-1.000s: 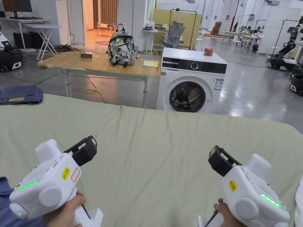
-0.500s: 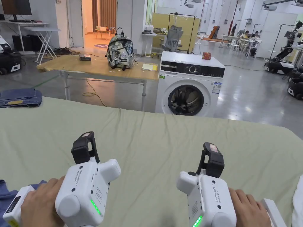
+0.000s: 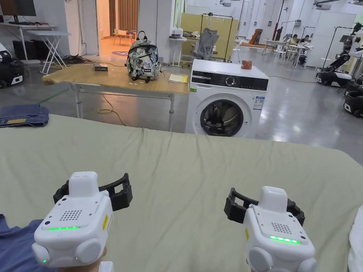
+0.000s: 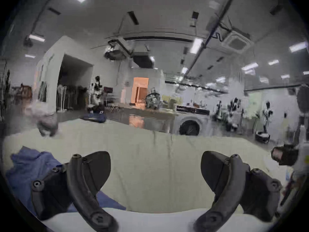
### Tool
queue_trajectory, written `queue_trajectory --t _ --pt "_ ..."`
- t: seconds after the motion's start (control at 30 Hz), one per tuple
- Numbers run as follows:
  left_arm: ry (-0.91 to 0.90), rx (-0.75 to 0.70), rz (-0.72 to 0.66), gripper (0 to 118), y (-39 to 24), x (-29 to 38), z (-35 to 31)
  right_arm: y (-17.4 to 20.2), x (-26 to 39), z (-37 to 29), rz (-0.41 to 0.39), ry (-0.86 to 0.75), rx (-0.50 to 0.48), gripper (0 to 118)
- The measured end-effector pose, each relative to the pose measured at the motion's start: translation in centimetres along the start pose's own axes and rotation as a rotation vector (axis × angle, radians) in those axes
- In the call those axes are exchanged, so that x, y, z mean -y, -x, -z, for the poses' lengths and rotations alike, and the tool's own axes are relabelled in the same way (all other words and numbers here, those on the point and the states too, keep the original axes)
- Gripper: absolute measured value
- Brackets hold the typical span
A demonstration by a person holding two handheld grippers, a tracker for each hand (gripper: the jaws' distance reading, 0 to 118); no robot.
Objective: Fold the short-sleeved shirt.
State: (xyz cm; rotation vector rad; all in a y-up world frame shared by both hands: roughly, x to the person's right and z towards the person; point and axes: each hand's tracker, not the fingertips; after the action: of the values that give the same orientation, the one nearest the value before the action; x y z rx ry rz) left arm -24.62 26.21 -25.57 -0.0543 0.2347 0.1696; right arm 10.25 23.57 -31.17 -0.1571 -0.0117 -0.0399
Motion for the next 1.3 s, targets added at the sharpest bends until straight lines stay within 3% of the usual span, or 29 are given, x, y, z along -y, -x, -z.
queue_trajectory --t 0.3,0.33,0.4,0.47,0.5,0.53,0.67,1.0,1.3 --pt "-0.04 0.0 0.159 109 -1.8 -0.5 -0.7 0.9 -0.5 -0.8 -0.052 -0.04 0.011 118" --pt "-0.043 0.008 0.166 109 -1.9 -0.6 -0.8 1.0 -0.6 -0.8 -0.053 -0.043 0.014 112" --pt "-0.06 0.023 0.164 96 -2.1 -0.7 -1.5 1.2 -0.5 -1.2 -0.055 -0.055 0.028 83" --pt "-0.062 0.003 0.169 44 -2.5 -0.8 -1.6 1.3 -0.5 -1.2 -0.054 -0.053 0.026 30" --pt "-0.059 -0.005 0.171 21 -2.6 -0.8 -1.7 1.2 -0.5 -1.2 -0.051 -0.049 0.026 10" --pt "-0.053 -0.023 0.179 9 -2.8 -0.8 -1.7 1.2 -0.5 -1.3 -0.048 -0.047 0.026 0" --pt "-0.04 -0.011 0.154 0 -2.5 -0.8 -2.0 1.1 -0.5 -1.4 -0.045 -0.042 0.02 0" --pt "0.056 -0.02 0.168 0 -1.1 -1.1 -1.9 1.7 -0.8 -2.2 -0.047 -0.013 0.005 0" --pt "0.141 -0.07 0.161 0 7.7 -4.0 -4.1 3.3 -0.4 -2.3 -0.084 0.019 -0.039 0"
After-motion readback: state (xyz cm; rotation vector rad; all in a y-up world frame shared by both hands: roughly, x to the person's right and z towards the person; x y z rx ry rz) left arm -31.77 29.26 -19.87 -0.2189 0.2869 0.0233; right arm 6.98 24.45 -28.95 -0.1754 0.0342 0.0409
